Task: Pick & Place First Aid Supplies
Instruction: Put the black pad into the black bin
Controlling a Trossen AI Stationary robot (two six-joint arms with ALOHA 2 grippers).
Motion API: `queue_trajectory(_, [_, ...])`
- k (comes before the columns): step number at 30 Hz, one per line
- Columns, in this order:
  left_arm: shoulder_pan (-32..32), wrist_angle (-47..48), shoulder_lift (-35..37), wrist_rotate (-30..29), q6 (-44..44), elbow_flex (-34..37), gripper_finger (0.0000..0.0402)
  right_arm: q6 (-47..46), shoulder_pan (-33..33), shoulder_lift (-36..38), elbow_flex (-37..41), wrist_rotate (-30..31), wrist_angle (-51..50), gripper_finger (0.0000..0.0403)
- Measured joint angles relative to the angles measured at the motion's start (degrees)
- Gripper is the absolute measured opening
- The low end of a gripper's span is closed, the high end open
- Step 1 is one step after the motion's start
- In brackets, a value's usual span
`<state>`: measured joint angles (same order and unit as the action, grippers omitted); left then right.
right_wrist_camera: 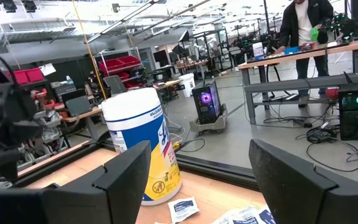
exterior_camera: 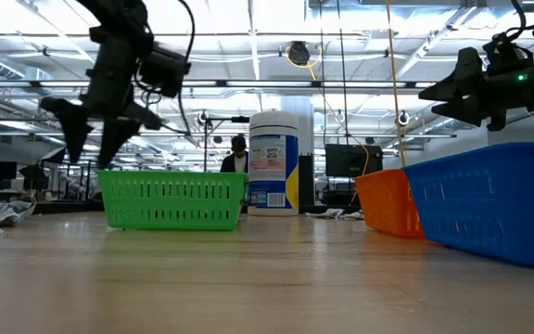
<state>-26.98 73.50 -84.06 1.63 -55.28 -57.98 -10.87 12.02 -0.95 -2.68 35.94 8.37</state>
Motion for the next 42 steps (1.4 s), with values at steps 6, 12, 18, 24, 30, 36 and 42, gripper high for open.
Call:
queue_trajectory(6, [0.0, 0.0, 1.0, 0.0, -2.6, 5.2, 0.0225, 0.0, 0.0, 0.0, 0.0, 0.0, 0.0, 0.0267])
queue_trajectory(12, [0.0, 0.0, 0.9, 0.3, -4.8, 8.4, 0.0214, 0.0, 0.0, 0.0, 0.0, 0.0, 0.0, 0.0267])
queue_trajectory(18, [-0.2, 0.5, -1.8, 3.2, -11.0, 9.5, 0.0200, 0.0, 0.0, 0.0, 0.0, 0.0, 0.0, 0.0267])
queue_trajectory(24, [-0.3, 1.7, -6.0, 6.0, -13.6, 9.5, 0.0184, 0.0, 0.0, 0.0, 0.0, 0.0, 0.0, 0.0267])
queue_trajectory(30, [-0.2, 4.6, -8.9, 5.9, -19.0, 9.5, 0.0169, 0.0, 0.0, 0.0, 0.0, 0.0, 0.0, 0.0267])
queue_trajectory(36, [-0.1, 8.9, -10.6, 2.2, -24.0, 9.8, 0.0153, 0.0, 0.0, 0.0, 0.0, 0.0, 0.0, 0.0267])
queue_trajectory(42, [0.5, 6.9, -11.2, 3.5, -25.8, 11.8, 0.0149, 0.0, 0.0, 0.0, 0.0, 0.0, 0.0, 0.0267])
